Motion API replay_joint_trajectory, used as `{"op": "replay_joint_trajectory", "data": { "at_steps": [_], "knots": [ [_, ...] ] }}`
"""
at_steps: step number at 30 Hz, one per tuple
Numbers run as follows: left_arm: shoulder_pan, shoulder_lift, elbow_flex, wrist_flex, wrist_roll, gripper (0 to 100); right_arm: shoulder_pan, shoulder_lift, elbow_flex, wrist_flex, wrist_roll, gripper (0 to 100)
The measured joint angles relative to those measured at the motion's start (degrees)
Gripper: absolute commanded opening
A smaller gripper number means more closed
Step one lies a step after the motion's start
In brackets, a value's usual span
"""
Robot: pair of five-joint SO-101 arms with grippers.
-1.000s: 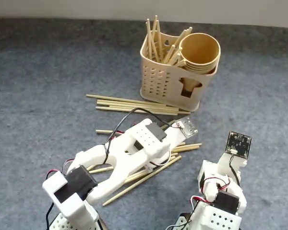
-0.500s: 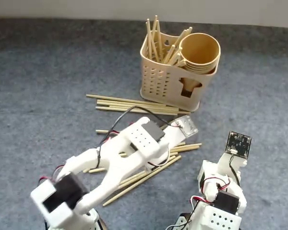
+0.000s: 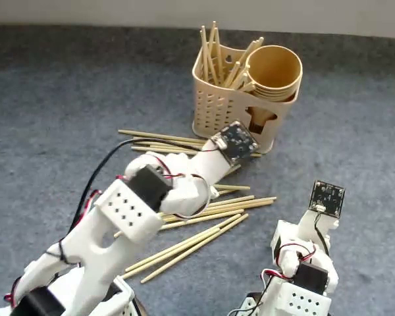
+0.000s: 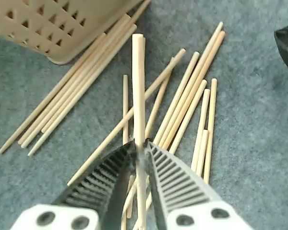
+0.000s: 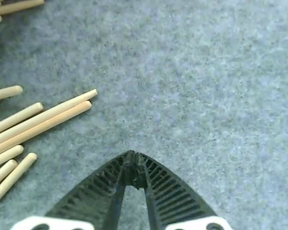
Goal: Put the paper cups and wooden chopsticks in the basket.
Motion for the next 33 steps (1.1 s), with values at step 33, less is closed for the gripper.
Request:
{"op": "replay_joint_trajectory", "data": {
  "at_steps": [33],
  "knots": [
    [-2.9,-23.4,0.0,-53.7,0.0,1,0.0,0.0,0.0,0.0,0.0,0.5]
  ]
}}
